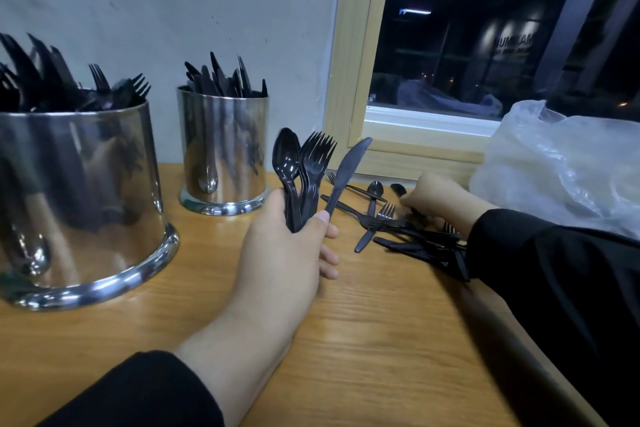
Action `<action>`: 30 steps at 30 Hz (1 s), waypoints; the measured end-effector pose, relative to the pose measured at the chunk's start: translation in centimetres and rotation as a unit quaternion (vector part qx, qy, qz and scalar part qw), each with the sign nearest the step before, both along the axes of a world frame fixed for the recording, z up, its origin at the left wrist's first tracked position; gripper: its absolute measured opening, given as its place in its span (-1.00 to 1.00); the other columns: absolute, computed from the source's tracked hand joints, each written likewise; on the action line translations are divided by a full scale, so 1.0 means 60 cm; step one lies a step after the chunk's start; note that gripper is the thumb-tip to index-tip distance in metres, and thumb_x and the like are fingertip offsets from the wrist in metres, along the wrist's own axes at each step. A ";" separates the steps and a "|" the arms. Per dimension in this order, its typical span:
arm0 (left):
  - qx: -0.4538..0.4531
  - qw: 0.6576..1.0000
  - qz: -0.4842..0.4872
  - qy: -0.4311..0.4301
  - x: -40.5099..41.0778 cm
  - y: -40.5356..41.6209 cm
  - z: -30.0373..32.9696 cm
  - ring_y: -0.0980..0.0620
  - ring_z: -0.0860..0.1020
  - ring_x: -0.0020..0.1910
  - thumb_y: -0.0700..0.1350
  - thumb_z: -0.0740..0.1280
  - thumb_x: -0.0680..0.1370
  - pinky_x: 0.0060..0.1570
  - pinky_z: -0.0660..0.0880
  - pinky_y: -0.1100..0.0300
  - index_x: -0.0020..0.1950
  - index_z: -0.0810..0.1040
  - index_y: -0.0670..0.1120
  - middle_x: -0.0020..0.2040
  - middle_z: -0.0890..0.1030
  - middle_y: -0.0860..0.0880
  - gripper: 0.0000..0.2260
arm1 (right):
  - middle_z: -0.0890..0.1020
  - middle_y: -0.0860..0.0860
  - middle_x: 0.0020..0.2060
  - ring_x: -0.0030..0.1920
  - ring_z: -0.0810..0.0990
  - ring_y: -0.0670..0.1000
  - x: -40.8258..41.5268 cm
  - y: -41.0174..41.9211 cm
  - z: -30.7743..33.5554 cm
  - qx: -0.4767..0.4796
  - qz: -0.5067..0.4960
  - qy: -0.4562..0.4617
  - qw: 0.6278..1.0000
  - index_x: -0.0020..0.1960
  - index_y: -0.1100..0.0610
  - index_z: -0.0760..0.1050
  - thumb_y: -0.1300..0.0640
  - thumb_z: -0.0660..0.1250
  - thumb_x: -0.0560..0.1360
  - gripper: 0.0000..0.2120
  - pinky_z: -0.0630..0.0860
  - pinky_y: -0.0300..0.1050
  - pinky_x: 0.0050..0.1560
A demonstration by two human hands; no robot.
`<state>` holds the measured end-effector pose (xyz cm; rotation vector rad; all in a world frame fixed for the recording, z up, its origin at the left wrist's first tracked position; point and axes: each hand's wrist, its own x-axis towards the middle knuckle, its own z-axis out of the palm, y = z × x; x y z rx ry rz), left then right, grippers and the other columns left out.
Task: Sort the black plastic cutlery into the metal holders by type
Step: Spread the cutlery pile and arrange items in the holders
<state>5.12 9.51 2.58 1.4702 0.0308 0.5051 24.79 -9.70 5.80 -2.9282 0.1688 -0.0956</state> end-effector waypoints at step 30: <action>-0.104 0.992 0.063 -0.031 0.005 0.043 0.033 0.15 0.50 -0.40 -0.16 0.33 0.66 -0.49 0.39 0.33 0.05 0.56 0.04 -0.18 0.69 0.04 -0.91 | 0.46 -0.06 -0.46 -0.41 0.40 -0.07 -0.228 0.202 0.060 0.563 0.292 0.001 0.773 -0.18 0.16 0.57 0.09 0.32 0.64 -0.75 0.37 -0.22 -0.29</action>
